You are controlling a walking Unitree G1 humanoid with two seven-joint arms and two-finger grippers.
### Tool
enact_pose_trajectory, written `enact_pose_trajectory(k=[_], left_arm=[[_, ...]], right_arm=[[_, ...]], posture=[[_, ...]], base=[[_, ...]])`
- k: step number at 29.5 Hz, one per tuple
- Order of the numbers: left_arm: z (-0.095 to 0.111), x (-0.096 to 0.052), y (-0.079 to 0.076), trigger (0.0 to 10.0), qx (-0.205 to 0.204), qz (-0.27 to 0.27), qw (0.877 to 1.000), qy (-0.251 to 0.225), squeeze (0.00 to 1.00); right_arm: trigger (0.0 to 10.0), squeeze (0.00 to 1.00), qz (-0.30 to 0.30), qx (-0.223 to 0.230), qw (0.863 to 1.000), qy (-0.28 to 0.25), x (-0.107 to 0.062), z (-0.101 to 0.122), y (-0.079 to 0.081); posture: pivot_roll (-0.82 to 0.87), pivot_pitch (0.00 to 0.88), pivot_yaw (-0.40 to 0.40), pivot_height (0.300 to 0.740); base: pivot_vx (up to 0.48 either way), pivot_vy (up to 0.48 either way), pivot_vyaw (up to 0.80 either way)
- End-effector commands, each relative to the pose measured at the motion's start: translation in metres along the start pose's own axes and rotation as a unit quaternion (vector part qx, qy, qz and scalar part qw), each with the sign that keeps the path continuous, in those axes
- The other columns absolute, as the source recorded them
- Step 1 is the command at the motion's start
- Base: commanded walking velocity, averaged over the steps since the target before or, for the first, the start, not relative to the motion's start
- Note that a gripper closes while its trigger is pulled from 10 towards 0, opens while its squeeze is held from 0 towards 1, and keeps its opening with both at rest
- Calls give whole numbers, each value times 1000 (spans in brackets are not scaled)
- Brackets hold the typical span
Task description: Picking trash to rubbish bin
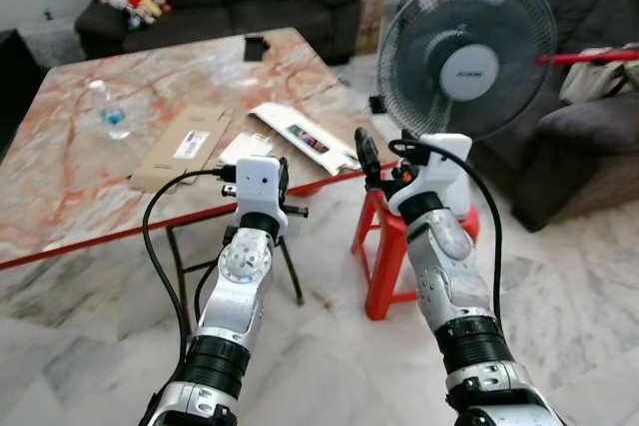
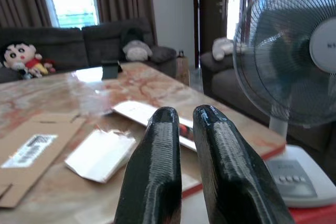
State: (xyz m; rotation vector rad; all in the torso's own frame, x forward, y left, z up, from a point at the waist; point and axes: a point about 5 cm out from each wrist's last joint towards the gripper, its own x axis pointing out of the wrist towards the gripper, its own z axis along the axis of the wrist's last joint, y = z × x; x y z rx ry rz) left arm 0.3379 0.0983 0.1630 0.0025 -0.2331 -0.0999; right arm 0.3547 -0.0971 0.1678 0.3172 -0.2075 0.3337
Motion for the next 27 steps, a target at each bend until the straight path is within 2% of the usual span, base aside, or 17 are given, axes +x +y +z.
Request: enact_pose_trajectory(k=[1, 5, 7, 12, 16, 17, 22, 27], left_arm=[[5, 2, 7, 10000, 0, 10, 1000, -4, 0], [8, 4, 8, 10000, 1, 10, 1000, -7, 0], [8, 4, 9, 10000, 2, 11, 1000, -8, 0], [8, 5, 10, 10000, 5, 11, 1000, -9, 0], [7, 7, 12, 10000, 11, 11, 1000, -10, 0], [7, 8, 14, 10000, 23, 10, 1000, -12, 0], [6, 10, 27, 10000, 41, 23, 999, -12, 0], [4, 9, 32, 10000, 44, 25, 999, -8, 0]], right_arm=[[10000, 0, 13, 2, 1000, -11, 6, 8, 10], [10000, 0, 19, -17, 999, -22, 6, 13, 11], [10000, 0, 23, -23, 999, -19, 6, 12, 11], [10000, 0, 8, -2, 1000, -14, 6, 10, 7], [10000, 0, -11, -10, 1000, -9, 4, 7, -4], [10000, 0, -21, -20, 1000, -6, 3, 7, -10], [10000, 0, -28, -69, 997, 9, 0, 4, -21], [10000, 0, -36, -65, 997, 4, -2, 6, -26]], posture=[[-3, 5, 31, 740], [-1, 15, 34, 740], [-2, 18, 34, 740], [-4, 18, 34, 740], [-3, 17, 34, 740], [-4, 19, 33, 740], [-3, 23, 37, 740], [-12, 14, 40, 740]], base=[[319, 0, 0], [318, 0, 0], [319, 0, 800], [319, 0, 274], [319, 0, 0], [319, 0, 0], [319, 0, 0], [322, 0, 0]])
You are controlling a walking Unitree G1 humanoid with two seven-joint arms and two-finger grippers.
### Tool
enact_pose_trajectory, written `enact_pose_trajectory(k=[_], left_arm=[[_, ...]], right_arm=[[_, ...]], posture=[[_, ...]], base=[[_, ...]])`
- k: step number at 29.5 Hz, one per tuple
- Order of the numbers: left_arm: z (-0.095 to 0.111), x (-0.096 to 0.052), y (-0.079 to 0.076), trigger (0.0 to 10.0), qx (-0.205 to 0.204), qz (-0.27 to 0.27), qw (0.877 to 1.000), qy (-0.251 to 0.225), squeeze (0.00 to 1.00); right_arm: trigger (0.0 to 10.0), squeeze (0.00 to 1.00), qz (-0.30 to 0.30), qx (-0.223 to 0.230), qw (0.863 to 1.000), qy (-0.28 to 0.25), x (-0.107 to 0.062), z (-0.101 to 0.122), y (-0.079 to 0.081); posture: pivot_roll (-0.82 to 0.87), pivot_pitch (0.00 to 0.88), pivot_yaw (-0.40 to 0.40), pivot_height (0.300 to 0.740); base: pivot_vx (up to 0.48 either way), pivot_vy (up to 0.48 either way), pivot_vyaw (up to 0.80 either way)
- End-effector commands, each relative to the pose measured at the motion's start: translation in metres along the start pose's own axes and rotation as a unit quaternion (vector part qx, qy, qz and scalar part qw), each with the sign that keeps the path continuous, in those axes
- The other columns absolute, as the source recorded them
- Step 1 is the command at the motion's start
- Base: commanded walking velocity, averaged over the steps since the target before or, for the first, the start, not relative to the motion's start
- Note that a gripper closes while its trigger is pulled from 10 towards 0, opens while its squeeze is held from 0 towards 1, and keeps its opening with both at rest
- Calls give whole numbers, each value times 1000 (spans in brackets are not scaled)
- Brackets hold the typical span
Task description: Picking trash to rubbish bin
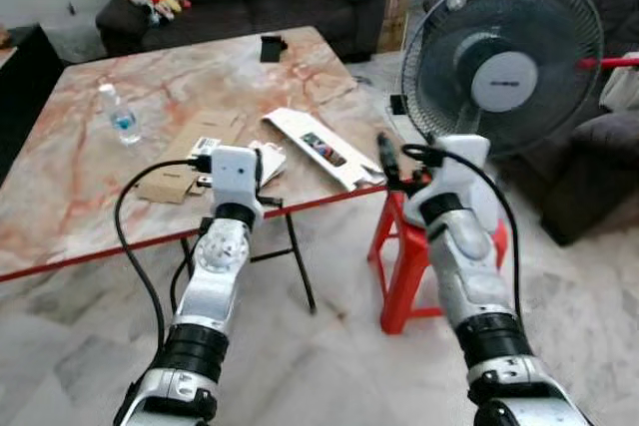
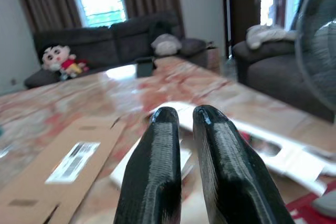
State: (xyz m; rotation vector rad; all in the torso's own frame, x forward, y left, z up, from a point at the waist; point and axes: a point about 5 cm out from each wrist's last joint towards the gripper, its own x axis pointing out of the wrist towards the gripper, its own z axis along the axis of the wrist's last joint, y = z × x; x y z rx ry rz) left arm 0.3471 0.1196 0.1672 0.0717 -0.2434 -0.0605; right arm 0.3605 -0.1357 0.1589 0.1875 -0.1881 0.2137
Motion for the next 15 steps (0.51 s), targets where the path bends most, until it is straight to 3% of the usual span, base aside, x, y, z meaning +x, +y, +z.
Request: enact_pose_trajectory(k=[1, 15], left_arm=[[1, 2, 10, 10000, 8, 10, 1000, -3, 0], [3, 3, 3, 10000, 5, -1, 1000, -8, 0]], right_arm=[[10000, 0, 18, 3, 1000, -10, 6, 5, 13], [10000, 0, 24, 4, 1000, -12, 8, 4, 19]], posture=[[-17, 13, 40, 740], [-4, 26, 43, 740]], base=[[322, 0, 0], [322, 0, 0]])
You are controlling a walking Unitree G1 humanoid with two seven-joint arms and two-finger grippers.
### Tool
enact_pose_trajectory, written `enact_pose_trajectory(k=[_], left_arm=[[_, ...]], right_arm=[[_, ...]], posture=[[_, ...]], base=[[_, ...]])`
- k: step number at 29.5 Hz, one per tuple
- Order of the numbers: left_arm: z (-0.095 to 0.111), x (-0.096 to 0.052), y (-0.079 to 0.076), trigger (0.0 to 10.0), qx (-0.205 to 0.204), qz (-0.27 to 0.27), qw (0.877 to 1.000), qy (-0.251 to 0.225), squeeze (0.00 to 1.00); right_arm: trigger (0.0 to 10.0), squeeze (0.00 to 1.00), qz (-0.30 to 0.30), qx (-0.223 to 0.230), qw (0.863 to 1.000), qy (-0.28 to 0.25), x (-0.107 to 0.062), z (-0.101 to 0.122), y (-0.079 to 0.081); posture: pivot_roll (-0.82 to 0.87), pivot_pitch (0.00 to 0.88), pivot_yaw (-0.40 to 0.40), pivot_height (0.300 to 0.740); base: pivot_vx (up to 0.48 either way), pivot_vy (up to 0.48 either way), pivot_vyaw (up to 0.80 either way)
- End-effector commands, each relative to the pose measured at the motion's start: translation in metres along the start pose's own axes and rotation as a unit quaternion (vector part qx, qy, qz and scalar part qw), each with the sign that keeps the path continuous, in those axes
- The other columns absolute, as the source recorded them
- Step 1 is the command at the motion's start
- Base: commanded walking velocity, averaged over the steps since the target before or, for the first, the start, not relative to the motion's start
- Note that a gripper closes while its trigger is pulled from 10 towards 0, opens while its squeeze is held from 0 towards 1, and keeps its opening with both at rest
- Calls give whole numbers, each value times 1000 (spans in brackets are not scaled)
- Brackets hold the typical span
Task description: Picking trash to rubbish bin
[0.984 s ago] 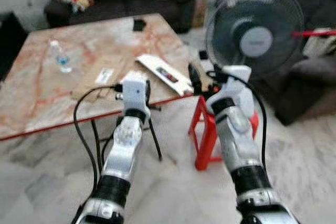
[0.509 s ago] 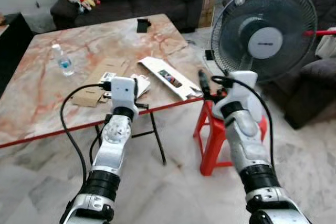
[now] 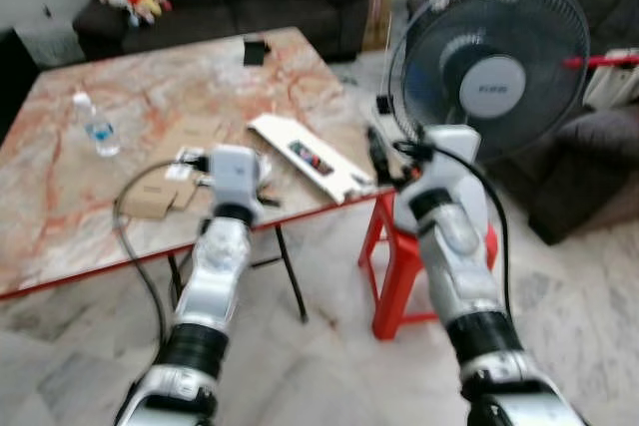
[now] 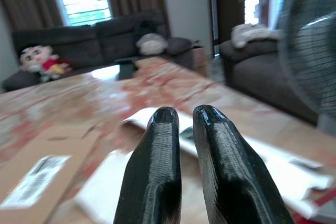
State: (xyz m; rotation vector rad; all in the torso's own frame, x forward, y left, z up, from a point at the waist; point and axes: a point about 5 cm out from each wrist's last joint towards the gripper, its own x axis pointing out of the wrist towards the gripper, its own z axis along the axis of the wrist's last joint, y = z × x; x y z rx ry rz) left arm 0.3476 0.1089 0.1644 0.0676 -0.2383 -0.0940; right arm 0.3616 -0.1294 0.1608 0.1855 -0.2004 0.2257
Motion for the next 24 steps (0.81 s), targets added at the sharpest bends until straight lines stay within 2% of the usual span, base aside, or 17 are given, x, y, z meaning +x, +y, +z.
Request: enact_pose_trajectory(k=[1, 24], left_arm=[[5, 2, 13, 10000, 9, 15, 1000, -10, 0], [7, 4, 6, 10000, 2, 0, 1000, -15, 0]], right_arm=[[10000, 0, 17, 6, 1000, -7, 6, 4, 14], [10000, 0, 16, 6, 1000, -11, 7, 5, 12]], posture=[[-8, 24, 46, 740], [-31, 0, 54, 740]], base=[[326, 0, 0], [326, 0, 0]])
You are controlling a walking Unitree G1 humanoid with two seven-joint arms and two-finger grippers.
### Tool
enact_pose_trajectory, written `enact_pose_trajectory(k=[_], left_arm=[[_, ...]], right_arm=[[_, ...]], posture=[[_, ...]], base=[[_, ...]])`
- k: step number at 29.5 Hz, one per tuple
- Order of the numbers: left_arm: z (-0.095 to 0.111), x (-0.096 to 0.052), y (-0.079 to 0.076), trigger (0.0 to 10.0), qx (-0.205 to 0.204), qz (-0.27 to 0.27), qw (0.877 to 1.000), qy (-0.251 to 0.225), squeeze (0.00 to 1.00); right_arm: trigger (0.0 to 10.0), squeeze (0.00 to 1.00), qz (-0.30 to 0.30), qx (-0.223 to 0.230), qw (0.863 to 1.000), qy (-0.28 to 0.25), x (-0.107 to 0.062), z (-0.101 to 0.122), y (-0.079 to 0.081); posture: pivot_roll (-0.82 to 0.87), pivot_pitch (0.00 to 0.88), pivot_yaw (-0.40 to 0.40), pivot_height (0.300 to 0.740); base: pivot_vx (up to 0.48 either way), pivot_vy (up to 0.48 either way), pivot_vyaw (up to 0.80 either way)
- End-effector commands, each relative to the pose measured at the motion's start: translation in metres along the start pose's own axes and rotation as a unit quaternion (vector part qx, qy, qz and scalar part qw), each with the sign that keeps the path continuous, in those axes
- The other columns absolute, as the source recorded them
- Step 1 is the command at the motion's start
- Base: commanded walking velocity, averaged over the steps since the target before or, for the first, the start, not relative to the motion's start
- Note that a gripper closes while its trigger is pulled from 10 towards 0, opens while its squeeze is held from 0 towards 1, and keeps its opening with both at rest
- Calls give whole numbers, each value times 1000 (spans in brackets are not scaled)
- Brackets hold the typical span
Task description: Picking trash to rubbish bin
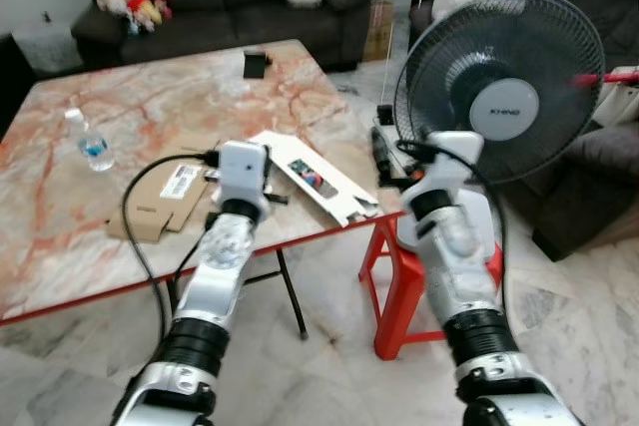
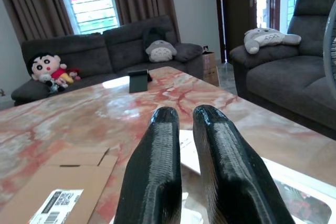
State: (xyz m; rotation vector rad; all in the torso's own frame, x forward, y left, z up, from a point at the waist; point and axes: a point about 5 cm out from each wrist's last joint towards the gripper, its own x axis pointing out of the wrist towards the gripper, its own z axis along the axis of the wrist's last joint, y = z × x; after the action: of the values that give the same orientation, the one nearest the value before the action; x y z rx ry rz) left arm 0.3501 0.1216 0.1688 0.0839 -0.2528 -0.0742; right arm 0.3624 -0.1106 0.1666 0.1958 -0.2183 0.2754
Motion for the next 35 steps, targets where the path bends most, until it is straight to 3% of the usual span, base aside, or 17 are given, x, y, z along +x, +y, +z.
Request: enact_pose_trajectory(k=[1, 32, 35], left_arm=[[4, 2, -7, 10000, -7, -9, 1000, -9, 0], [7, 3, -4, 10000, 2, -6, 1000, -13, 0], [-3, 1, -9, 10000, -6, -16, 1000, 22, 0]], right_arm=[[10000, 0, -9, -1, 1000, -4, 1, 4, -7], [10000, 0, -9, 6, 1000, -2, 2, 3, -5], [10000, 0, -9, 8, 1000, -1, 2, 2, -5]], posture=[[-31, 0, 54, 740], [-10, 16, 45, 740], [-10, 16, 45, 740]], base=[[330, 0, 0], [316, 0, 0], [0, 0, 0]])
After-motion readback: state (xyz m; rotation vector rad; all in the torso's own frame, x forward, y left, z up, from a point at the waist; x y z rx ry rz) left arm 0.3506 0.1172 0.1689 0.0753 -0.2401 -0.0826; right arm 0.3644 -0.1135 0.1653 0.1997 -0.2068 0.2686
